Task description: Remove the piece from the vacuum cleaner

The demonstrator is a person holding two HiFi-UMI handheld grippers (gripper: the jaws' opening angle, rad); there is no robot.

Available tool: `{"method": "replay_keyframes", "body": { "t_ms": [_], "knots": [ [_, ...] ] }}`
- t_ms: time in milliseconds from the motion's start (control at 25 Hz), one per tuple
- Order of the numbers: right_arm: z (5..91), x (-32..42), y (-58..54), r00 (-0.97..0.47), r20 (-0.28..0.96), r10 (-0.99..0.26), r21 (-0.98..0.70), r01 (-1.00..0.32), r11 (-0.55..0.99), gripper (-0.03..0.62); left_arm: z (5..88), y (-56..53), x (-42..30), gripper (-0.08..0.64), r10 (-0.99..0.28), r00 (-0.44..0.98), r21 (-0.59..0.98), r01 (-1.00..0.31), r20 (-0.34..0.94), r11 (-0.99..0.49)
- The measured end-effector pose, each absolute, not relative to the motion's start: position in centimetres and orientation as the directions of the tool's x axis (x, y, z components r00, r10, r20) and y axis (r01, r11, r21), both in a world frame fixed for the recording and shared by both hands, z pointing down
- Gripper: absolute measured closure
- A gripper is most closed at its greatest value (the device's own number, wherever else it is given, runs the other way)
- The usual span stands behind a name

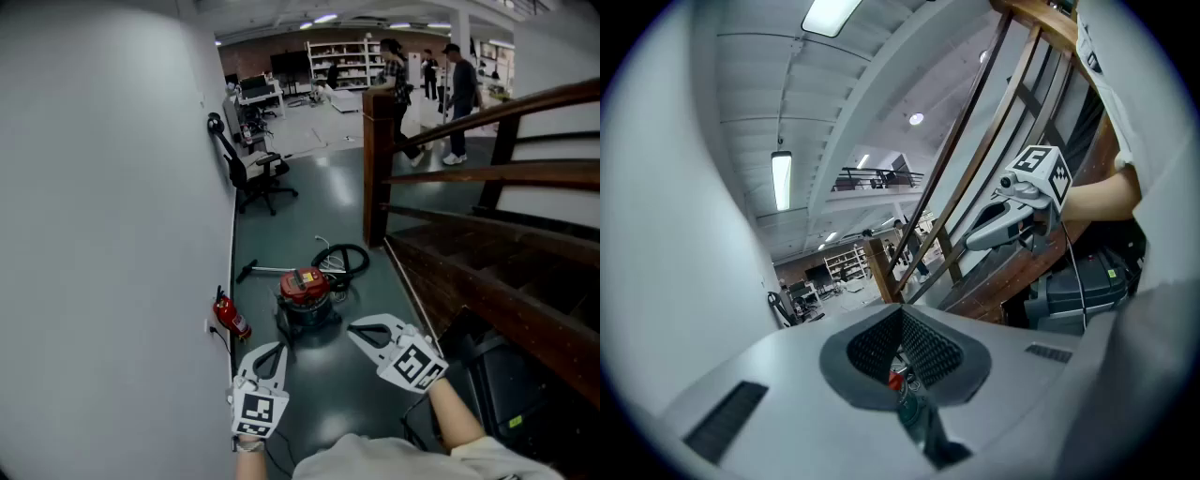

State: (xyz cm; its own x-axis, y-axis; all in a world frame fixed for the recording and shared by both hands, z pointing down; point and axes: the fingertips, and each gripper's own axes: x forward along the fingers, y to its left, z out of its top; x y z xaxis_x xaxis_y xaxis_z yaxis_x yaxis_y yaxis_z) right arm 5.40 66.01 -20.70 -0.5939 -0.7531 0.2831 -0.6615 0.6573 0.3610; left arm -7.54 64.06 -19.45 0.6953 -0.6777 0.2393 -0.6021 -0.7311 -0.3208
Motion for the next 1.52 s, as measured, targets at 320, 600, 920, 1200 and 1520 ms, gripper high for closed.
{"method": "replay_keyframes", "body": {
  "t_ms": [320, 600, 920, 1200, 1520],
  "knots": [
    [-20.1, 6.4, 64.3, -0.592, 0.287, -0.753, 0.36, -0.662, 0.657, 0.565, -18.3, 62.9, -6.4, 0.561, -0.676, 0.687, -0.373, -0.574, 0.267, -0.729],
    [-20.4, 7.8, 64.4, -0.624, 0.214, -0.752, 0.2, -0.725, 0.659, 0.565, -18.3, 63.9, -5.2, 0.561, -0.66, 0.703, -0.312, -0.586, 0.265, -0.748],
    [-21.0, 7.4, 64.8, -0.672, 0.188, -0.716, 0.095, -0.713, 0.694, 0.565, -19.2, 64.5, -3.9, 0.561, -0.67, 0.701, -0.248, -0.622, 0.247, -0.742],
    [-20.3, 10.0, 65.3, -0.687, 0.19, -0.701, 0.135, -0.689, 0.712, 0.565, -18.5, 64.6, -3.1, 0.561, -0.717, 0.648, -0.294, -0.654, 0.256, -0.697],
    [-17.7, 11.8, 65.0, -0.692, 0.252, -0.676, 0.142, -0.665, 0.733, 0.565, -15.2, 64.3, -3.3, 0.561, -0.728, 0.592, -0.209, -0.708, 0.345, -0.675]
  ]
}}
